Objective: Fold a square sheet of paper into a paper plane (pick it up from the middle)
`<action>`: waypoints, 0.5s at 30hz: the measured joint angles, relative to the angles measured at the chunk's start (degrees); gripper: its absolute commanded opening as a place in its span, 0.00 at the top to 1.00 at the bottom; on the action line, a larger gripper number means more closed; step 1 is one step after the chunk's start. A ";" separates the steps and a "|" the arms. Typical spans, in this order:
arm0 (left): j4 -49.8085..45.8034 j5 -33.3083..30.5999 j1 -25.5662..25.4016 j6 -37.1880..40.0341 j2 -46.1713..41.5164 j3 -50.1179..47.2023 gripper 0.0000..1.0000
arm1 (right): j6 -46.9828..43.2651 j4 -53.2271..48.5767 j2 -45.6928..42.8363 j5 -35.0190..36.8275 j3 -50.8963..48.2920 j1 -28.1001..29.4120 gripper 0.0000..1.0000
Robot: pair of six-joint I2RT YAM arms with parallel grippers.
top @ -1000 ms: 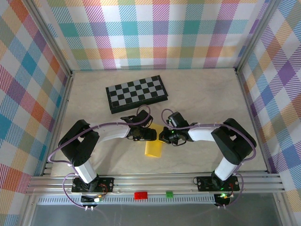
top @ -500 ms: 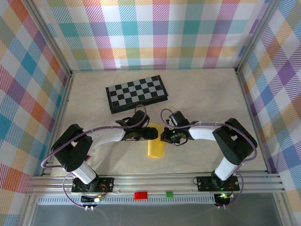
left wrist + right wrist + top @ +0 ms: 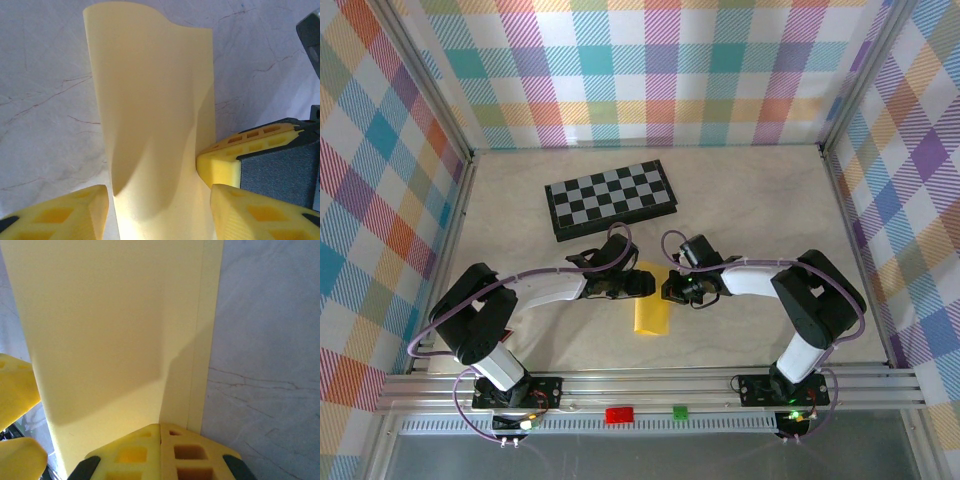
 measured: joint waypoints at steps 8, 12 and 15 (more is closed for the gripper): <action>-0.11 -0.44 -0.31 0.09 3.54 0.02 0.53 | 0.42 0.57 0.00 -0.17 0.00 0.00 0.93; -0.61 -0.98 -0.44 0.11 3.78 0.39 0.54 | 0.94 0.68 -0.83 -0.13 0.00 -0.04 0.78; -0.83 -1.33 -0.50 0.11 3.85 0.50 0.54 | 1.95 0.92 -5.29 1.36 -0.11 -0.04 0.61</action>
